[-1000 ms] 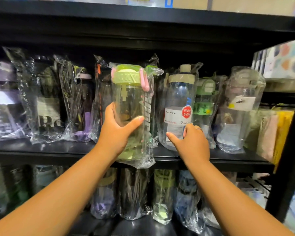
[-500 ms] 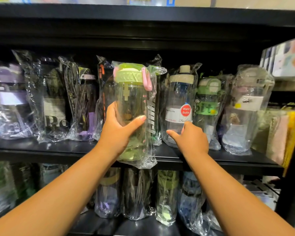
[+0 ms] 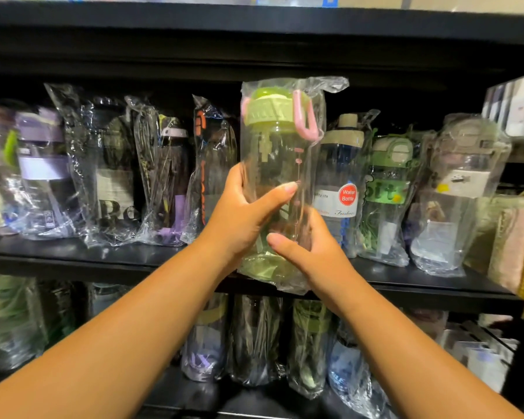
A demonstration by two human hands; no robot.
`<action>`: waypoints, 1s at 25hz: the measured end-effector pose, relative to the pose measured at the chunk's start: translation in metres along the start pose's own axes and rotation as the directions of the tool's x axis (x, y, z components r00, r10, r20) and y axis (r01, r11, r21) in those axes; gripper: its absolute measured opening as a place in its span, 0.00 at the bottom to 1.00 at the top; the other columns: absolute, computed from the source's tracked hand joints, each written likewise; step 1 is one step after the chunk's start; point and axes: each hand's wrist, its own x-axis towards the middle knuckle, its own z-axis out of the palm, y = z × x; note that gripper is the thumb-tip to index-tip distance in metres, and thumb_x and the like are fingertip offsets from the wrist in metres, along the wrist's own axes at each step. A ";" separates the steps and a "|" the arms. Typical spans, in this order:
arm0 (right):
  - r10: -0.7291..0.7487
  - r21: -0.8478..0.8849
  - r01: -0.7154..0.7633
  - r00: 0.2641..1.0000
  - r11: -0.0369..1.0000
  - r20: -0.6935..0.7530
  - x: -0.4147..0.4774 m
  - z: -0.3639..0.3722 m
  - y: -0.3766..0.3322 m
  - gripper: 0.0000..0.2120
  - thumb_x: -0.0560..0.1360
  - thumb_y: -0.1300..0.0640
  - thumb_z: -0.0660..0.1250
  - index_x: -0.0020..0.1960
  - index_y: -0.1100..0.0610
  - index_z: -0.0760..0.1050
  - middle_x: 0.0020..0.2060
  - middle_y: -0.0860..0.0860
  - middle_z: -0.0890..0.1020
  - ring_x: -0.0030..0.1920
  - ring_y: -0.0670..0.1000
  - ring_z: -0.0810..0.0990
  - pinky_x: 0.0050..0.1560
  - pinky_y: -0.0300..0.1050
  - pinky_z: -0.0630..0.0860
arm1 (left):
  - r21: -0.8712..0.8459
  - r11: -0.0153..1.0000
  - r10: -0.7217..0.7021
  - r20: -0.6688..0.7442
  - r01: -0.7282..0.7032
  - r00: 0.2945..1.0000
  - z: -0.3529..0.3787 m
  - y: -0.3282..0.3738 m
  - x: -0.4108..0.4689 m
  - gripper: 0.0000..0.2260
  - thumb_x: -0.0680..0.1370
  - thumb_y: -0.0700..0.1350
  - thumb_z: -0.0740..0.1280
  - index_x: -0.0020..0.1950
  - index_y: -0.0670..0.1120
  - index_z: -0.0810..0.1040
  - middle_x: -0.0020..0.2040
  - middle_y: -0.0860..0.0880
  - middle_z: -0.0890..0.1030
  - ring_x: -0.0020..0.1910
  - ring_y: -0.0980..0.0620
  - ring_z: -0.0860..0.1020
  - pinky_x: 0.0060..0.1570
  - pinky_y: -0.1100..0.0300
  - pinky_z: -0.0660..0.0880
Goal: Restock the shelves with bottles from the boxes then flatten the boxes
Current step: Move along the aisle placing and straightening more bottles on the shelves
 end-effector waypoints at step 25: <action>0.048 -0.567 -0.341 0.883 0.750 -0.468 0.027 0.018 0.032 0.41 0.67 0.38 0.75 0.70 0.55 0.61 0.65 0.56 0.70 0.64 0.57 0.71 0.57 0.51 0.71 | 0.770 0.571 -0.080 -0.293 0.285 0.953 -0.097 -0.064 0.024 0.49 0.69 0.63 0.75 0.78 0.47 0.51 0.69 0.41 0.74 0.66 0.36 0.73 0.61 0.44 0.73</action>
